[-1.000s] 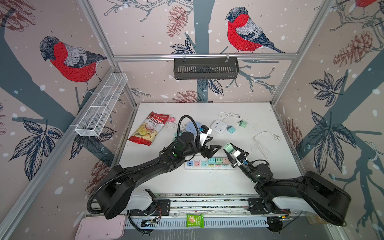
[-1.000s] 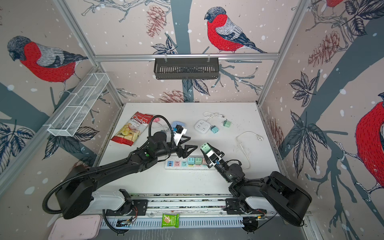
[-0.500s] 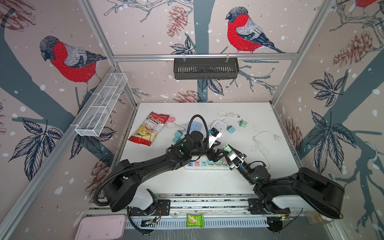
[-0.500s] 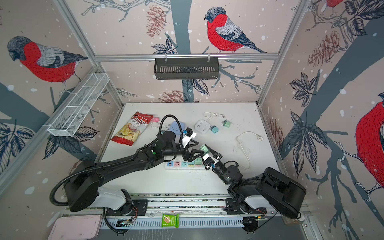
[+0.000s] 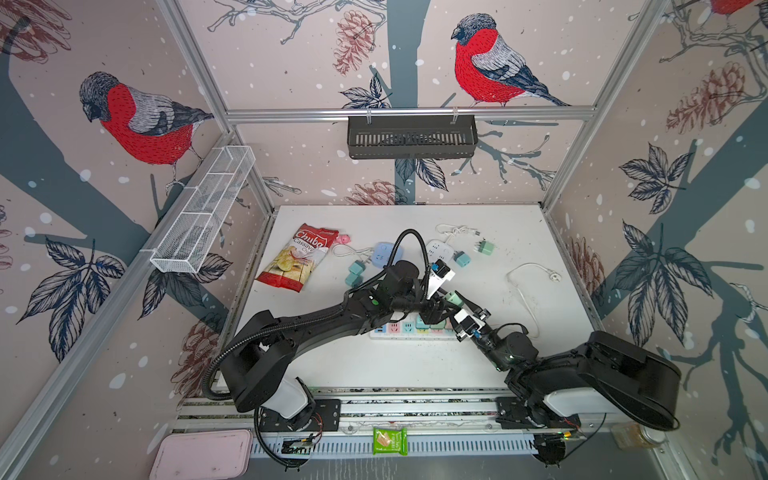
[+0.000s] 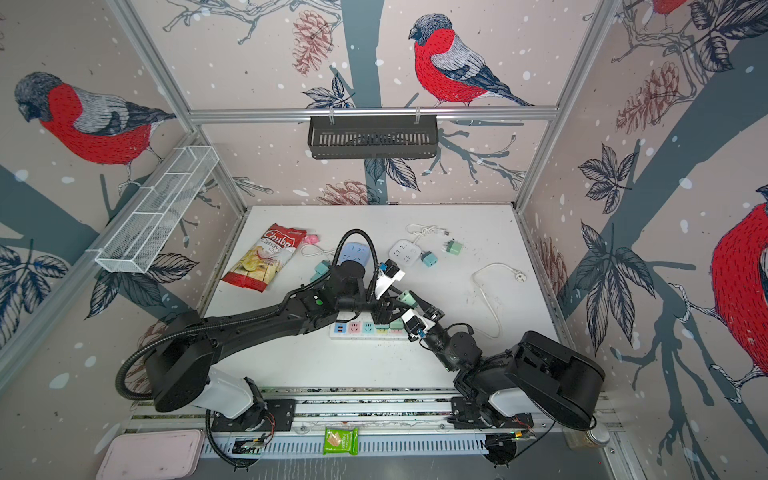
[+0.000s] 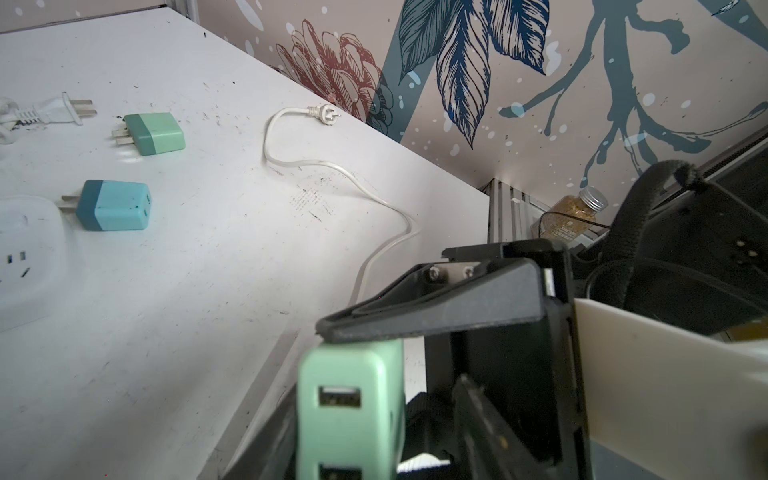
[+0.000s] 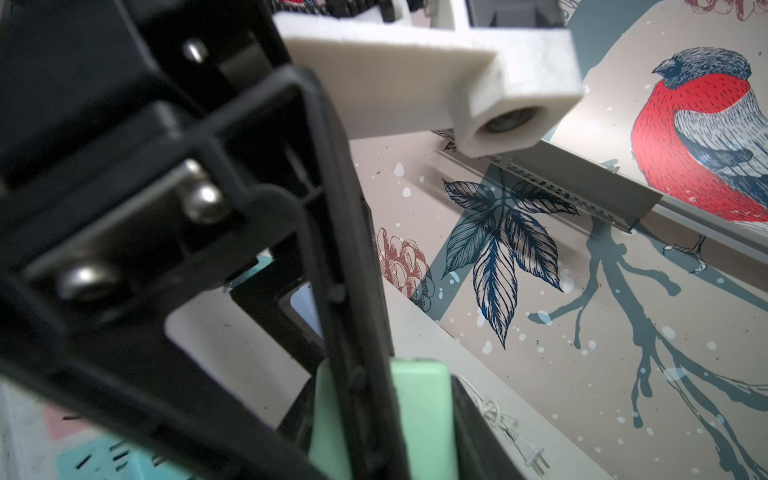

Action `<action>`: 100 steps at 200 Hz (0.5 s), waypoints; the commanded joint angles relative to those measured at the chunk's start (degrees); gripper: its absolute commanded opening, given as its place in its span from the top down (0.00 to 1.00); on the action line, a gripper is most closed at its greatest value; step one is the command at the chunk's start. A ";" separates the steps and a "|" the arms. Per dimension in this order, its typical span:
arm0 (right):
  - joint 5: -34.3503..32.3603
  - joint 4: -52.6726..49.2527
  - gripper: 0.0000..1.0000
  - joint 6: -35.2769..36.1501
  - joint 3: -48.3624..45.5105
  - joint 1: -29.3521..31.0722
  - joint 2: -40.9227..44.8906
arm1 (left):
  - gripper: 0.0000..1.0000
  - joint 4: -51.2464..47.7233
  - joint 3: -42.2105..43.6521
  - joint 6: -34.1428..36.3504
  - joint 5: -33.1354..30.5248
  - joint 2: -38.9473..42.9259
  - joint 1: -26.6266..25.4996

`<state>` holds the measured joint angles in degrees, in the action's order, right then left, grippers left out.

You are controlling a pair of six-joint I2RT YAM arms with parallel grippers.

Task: Insert the plug
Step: 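Close the left gripper on the green adapter held by the right gripper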

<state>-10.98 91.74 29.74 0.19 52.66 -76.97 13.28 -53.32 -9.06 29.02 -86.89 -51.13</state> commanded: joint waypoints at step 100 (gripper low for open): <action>-7.16 15.13 0.97 5.51 -2.86 3.93 -10.03 | 0.71 0.52 -1.94 1.41 10.61 -2.91 -0.35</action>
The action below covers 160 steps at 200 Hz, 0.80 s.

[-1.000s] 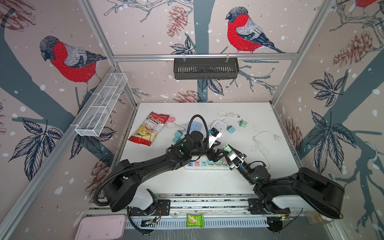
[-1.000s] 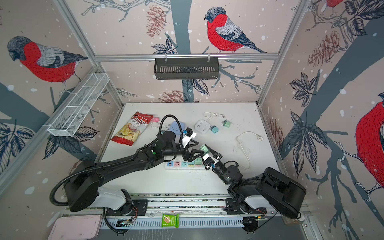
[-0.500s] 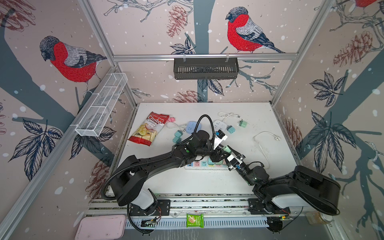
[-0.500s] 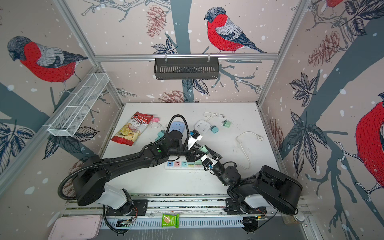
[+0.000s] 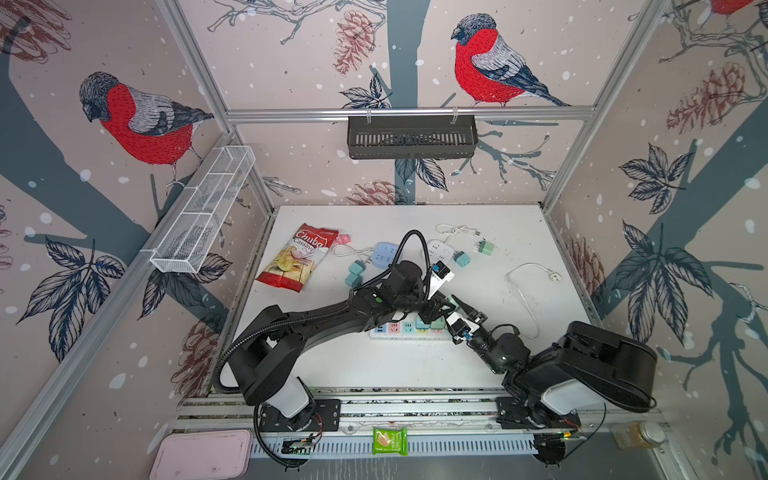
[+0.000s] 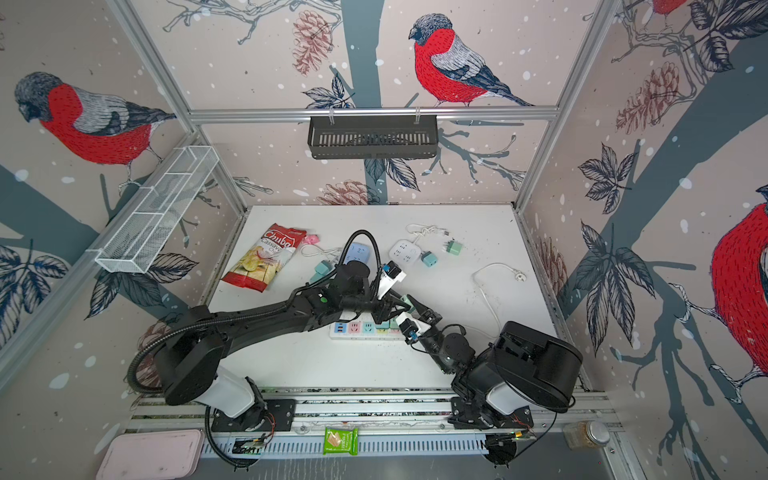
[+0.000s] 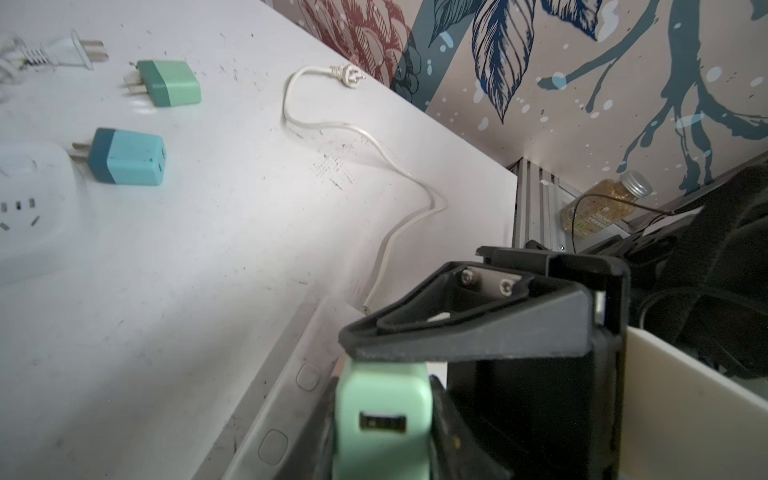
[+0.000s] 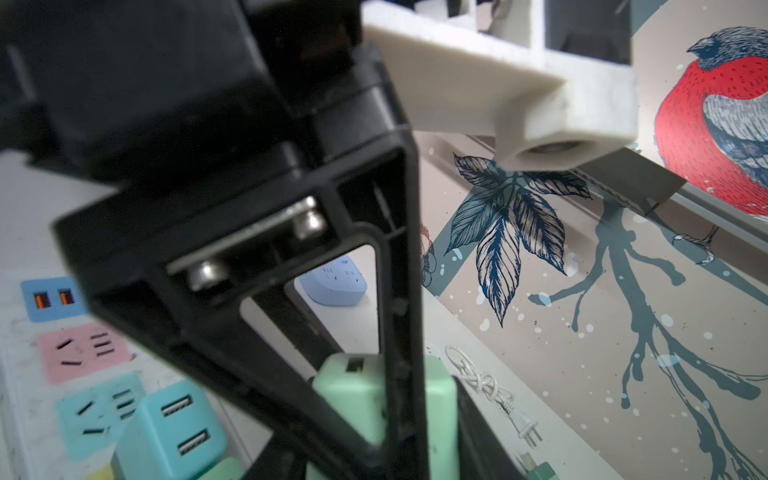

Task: Insert the plug
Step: 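Close the left gripper on the green adapter held by the right gripper, then open the right gripper and pull it back while the left gripper carries the adapter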

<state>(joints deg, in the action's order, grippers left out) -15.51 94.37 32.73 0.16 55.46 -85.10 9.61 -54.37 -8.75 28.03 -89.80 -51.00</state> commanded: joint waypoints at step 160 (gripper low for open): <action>-7.49 12.42 0.00 -6.39 -7.88 -2.22 9.70 | 1.00 4.94 8.87 12.21 -10.48 17.83 0.77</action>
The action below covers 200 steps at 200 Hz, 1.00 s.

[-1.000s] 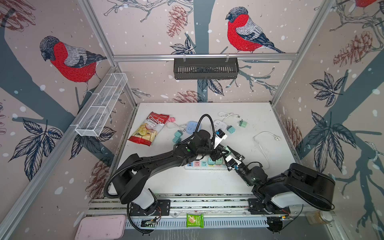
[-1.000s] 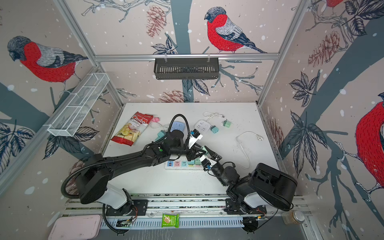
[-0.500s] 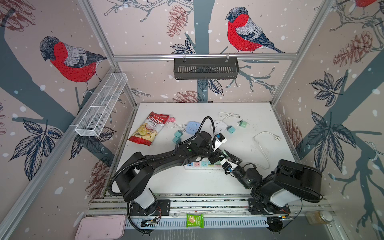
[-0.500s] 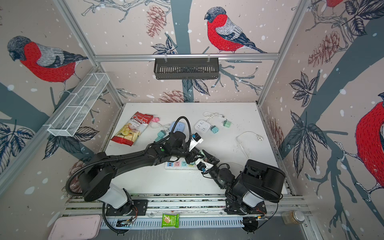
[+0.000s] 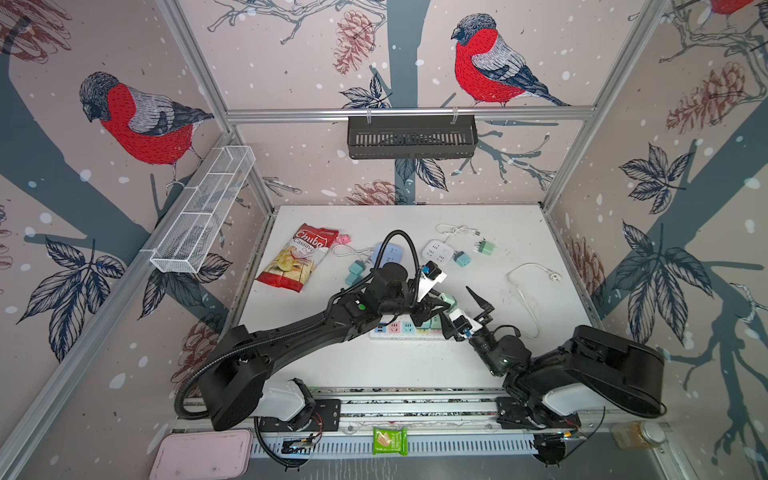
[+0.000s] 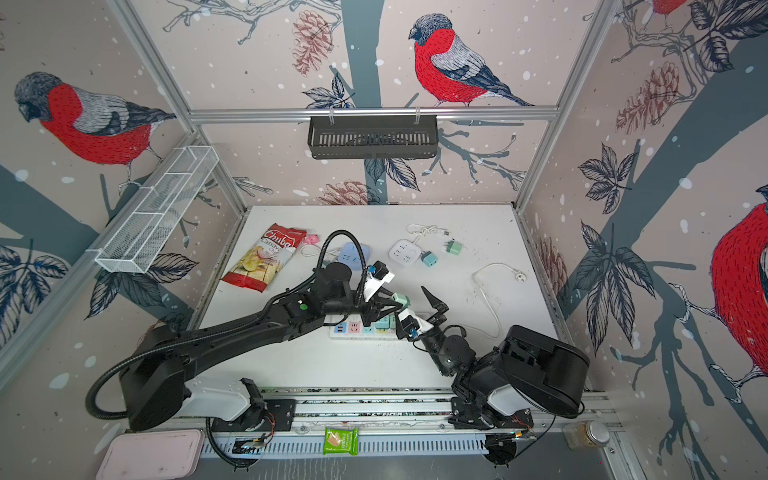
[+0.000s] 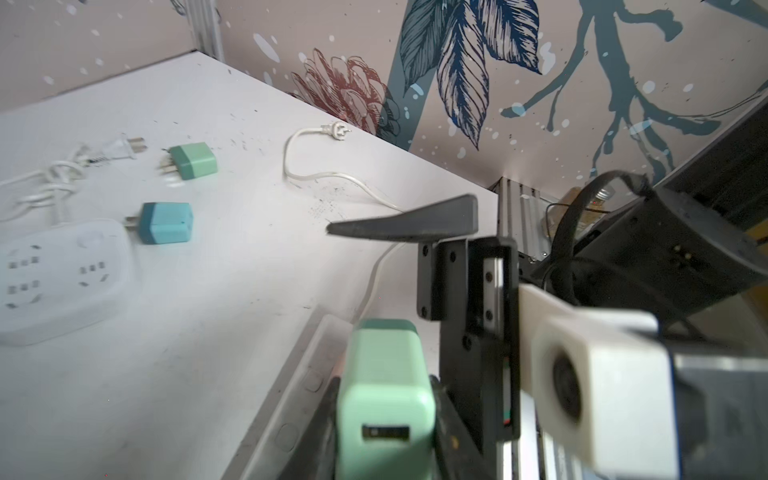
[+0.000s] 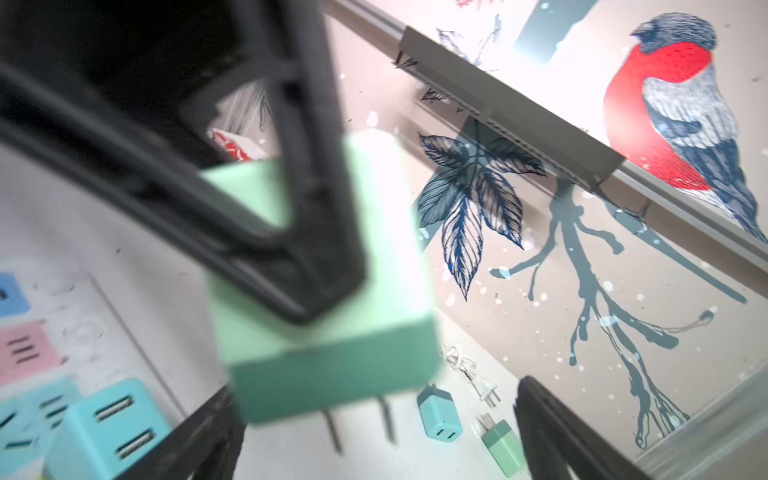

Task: Insert the plug
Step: 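Open the right gripper and pull it back while the left gripper carries the adapter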

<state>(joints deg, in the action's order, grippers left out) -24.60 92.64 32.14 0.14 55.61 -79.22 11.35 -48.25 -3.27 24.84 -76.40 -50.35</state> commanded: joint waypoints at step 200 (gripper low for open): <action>8.96 -4.62 0.00 -30.66 -9.30 -22.67 23.32 | 1.00 -44.77 -20.64 44.79 -22.20 5.54 -5.40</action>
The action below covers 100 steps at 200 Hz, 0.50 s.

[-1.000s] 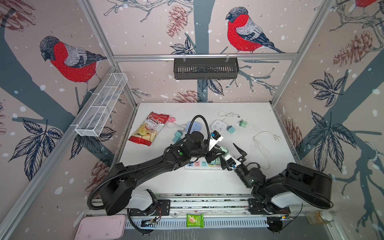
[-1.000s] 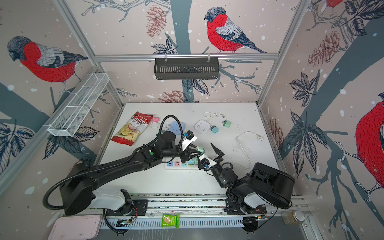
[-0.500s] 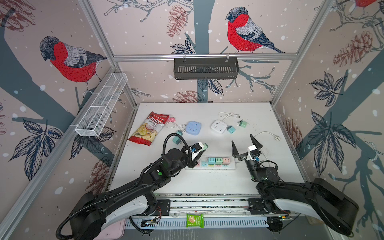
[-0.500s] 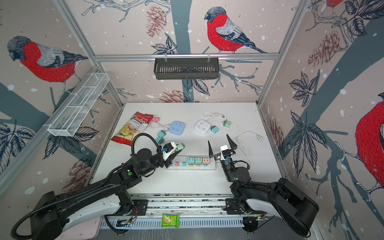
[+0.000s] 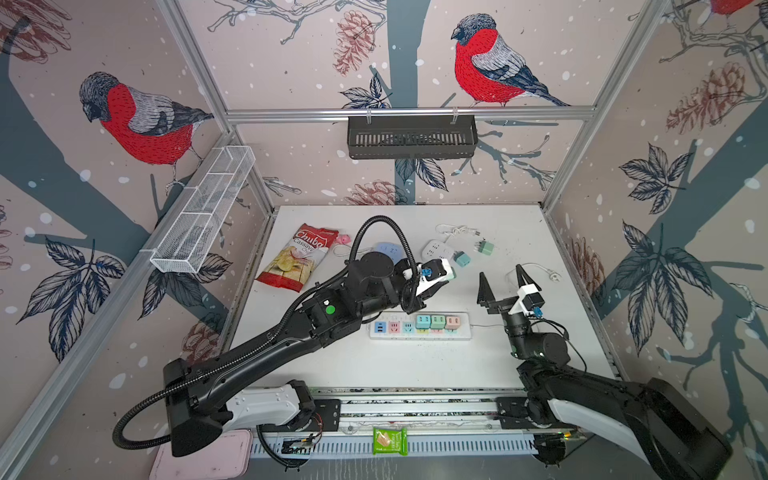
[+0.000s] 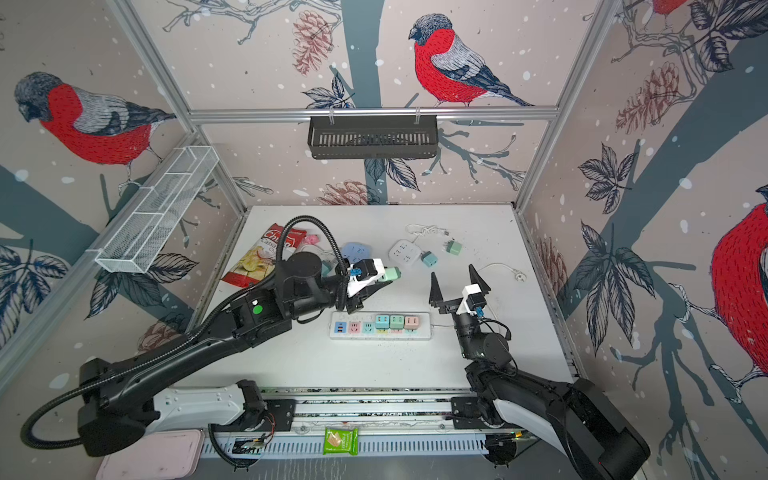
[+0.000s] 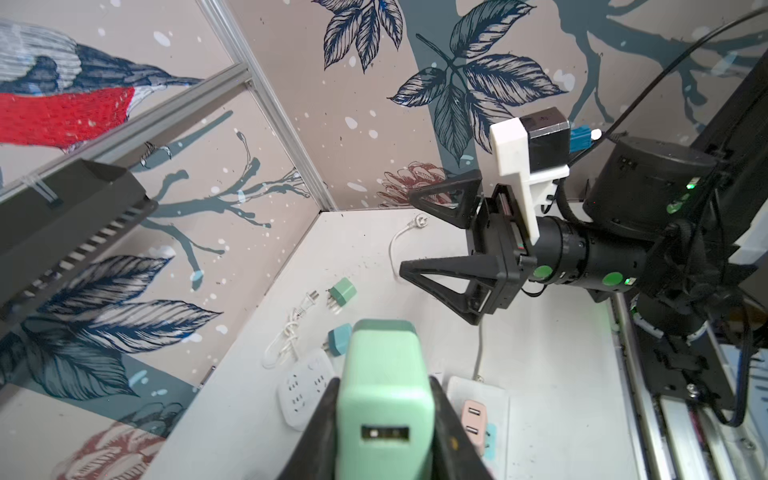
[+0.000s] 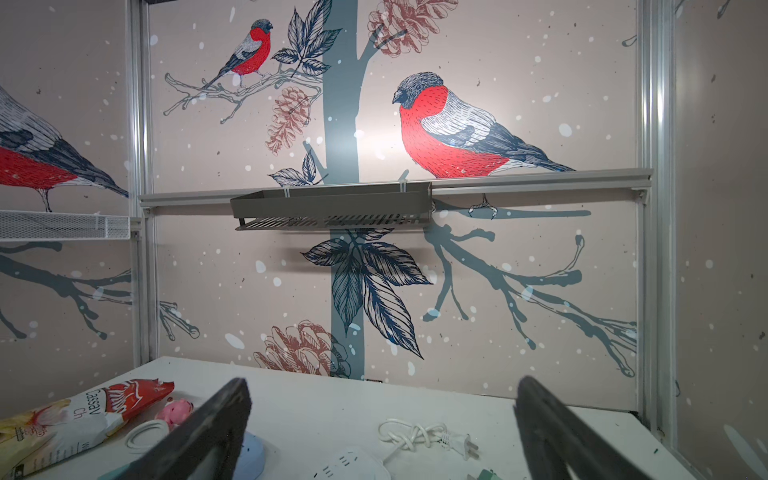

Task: Insert the plug
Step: 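Open the right gripper and pull it back while the left gripper carries the adapter, then move the green adapter with the left gripper over the socket below the teal adapter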

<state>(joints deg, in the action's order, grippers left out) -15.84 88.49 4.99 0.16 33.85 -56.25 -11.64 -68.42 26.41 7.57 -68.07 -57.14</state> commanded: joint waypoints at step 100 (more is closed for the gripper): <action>-0.14 -5.53 0.00 -5.38 -6.62 -1.33 0.02 | 1.00 -16.23 12.67 16.01 3.93 -1.54 10.21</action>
<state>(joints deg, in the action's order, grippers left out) -15.03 83.59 1.32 0.16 32.58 -56.53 -34.06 -57.65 42.04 6.15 -71.22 -47.92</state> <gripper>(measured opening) 0.997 0.300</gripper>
